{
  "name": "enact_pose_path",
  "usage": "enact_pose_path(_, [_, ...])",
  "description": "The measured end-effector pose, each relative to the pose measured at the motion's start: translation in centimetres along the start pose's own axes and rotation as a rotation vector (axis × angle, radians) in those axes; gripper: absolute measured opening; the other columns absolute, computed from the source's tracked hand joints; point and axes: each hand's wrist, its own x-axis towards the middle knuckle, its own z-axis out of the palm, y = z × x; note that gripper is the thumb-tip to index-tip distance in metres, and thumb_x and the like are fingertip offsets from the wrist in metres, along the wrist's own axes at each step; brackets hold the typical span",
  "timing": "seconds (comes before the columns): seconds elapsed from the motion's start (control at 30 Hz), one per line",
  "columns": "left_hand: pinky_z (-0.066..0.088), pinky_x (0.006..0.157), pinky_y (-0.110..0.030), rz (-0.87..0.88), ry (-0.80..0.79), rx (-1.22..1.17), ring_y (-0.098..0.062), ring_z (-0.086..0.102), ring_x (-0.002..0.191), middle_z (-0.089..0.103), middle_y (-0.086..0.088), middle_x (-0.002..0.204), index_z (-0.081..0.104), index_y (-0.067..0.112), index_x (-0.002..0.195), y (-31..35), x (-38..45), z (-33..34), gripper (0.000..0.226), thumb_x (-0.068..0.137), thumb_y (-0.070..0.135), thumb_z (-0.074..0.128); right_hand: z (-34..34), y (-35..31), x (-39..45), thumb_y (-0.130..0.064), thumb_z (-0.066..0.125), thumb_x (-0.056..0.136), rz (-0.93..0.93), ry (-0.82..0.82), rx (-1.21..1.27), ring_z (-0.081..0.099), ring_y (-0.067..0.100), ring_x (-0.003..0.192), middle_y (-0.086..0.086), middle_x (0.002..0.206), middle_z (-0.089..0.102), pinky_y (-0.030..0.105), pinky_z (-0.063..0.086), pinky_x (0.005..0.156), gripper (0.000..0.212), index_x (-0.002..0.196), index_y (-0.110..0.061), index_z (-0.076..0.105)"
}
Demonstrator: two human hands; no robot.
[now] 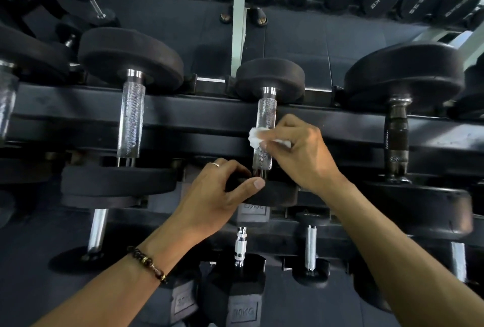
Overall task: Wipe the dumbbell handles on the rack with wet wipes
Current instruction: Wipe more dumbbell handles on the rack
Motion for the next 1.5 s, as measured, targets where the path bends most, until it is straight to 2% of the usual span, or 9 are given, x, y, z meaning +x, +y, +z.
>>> enact_pose_path(0.07, [0.044, 0.078, -0.018, -0.013, 0.006, -0.001, 0.005, 0.056, 0.092, 0.058, 0.016, 0.097, 0.065, 0.037, 0.096, 0.0, -0.1, 0.2, 0.057, 0.068, 0.08, 0.041, -0.4, 0.1, 0.9, -0.012, 0.073, 0.088, -0.001, -0.021, -0.021, 0.058, -0.003, 0.075, -0.002, 0.086, 0.06, 0.01, 0.046, 0.069, 0.022, 0.106, -0.023, 0.075])
enact_pose_path(0.23, [0.044, 0.079, -0.023, -0.006, 0.025, 0.034, 0.001, 0.053, 0.094, 0.056, 0.016, 0.094, 0.062, 0.038, 0.093, -0.3, -0.2, 0.5, 0.054, 0.07, 0.081, 0.037, -0.1, -0.1, 3.1, -0.011, 0.072, 0.089, 0.059, 0.181, 0.018, 0.059, -0.013, 0.083, 0.005, 0.1, 0.066, 0.004, 0.045, 0.075, 0.017, 0.104, -0.016, 0.077])
enact_pose_path(0.43, [0.048, 0.085, -0.031, 0.0, 0.034, 0.049, 0.0, 0.053, 0.097, 0.056, 0.018, 0.096, 0.064, 0.035, 0.098, -0.1, -0.1, 0.5, 0.052, 0.076, 0.076, 0.041, -1.3, 0.2, -1.0, -0.011, 0.074, 0.086, -0.11, -0.246, -0.113, 0.06, 0.0, 0.074, -0.014, 0.085, 0.057, 0.015, 0.051, 0.066, 0.018, 0.101, -0.02, 0.077])
enact_pose_path(0.6, [0.047, 0.084, -0.029, 0.001, 0.035, 0.073, 0.001, 0.052, 0.097, 0.055, 0.017, 0.095, 0.064, 0.035, 0.097, 0.0, -0.2, 0.5, 0.064, 0.068, 0.082, 0.032, -0.8, -0.3, 1.5, -0.018, 0.072, 0.089, -0.064, -0.029, -0.104, 0.059, 0.01, 0.072, 0.001, 0.084, 0.059, 0.024, 0.049, 0.066, 0.015, 0.102, -0.02, 0.078])
enact_pose_path(0.8, [0.043, 0.077, -0.024, 0.009, 0.057, 0.053, 0.002, 0.051, 0.097, 0.054, 0.019, 0.095, 0.065, 0.035, 0.099, -0.3, -0.3, 0.9, 0.063, 0.071, 0.082, 0.035, -2.9, -0.1, -1.1, -0.024, 0.076, 0.083, -0.07, -0.47, -0.224, 0.039, 0.0, 0.087, -0.015, 0.09, 0.043, 0.014, 0.034, 0.075, 0.017, 0.094, -0.037, 0.077])
enact_pose_path(0.97, [0.043, 0.08, -0.024, 0.003, 0.057, 0.043, 0.0, 0.051, 0.097, 0.055, 0.017, 0.095, 0.064, 0.033, 0.099, -0.5, -0.4, 1.0, 0.055, 0.077, 0.077, 0.041, -2.5, -0.2, 1.1, -0.021, 0.083, 0.076, -0.154, -0.094, -0.361, 0.043, 0.018, 0.085, -0.005, 0.085, 0.049, 0.031, 0.035, 0.074, 0.014, 0.09, -0.024, 0.08])
enact_pose_path(1.17, [0.041, 0.077, -0.023, 0.006, 0.056, 0.05, 0.003, 0.049, 0.097, 0.054, 0.018, 0.094, 0.062, 0.035, 0.098, -0.6, -0.3, 1.1, 0.055, 0.076, 0.079, 0.038, -2.7, 0.0, -1.5, -0.013, 0.075, 0.084, 0.016, -0.364, -0.191, 0.062, 0.006, 0.067, -0.008, 0.072, 0.067, 0.021, 0.049, 0.061, 0.013, 0.084, -0.026, 0.073])
enact_pose_path(1.3, [0.042, 0.078, -0.024, 0.025, 0.065, 0.062, 0.003, 0.049, 0.096, 0.054, 0.018, 0.092, 0.061, 0.035, 0.094, -0.7, -0.1, 1.2, 0.054, 0.076, 0.079, 0.036, -2.2, -0.4, -1.4, -0.013, 0.07, 0.086, 0.038, -0.268, -0.166, 0.06, 0.01, 0.059, -0.005, 0.063, 0.064, 0.039, 0.054, 0.061, 0.018, 0.081, -0.024, 0.056])
enact_pose_path(1.5, [0.047, 0.084, -0.033, 0.021, 0.076, 0.074, -0.003, 0.051, 0.098, 0.054, 0.018, 0.093, 0.061, 0.033, 0.095, -0.6, -0.2, 1.3, 0.055, 0.077, 0.078, 0.036, -2.4, -1.2, -2.7, -0.038, 0.068, 0.085, 0.155, -0.291, -0.057, 0.065, 0.005, 0.072, -0.006, 0.075, 0.07, 0.026, 0.054, 0.067, 0.008, 0.086, -0.03, 0.068])
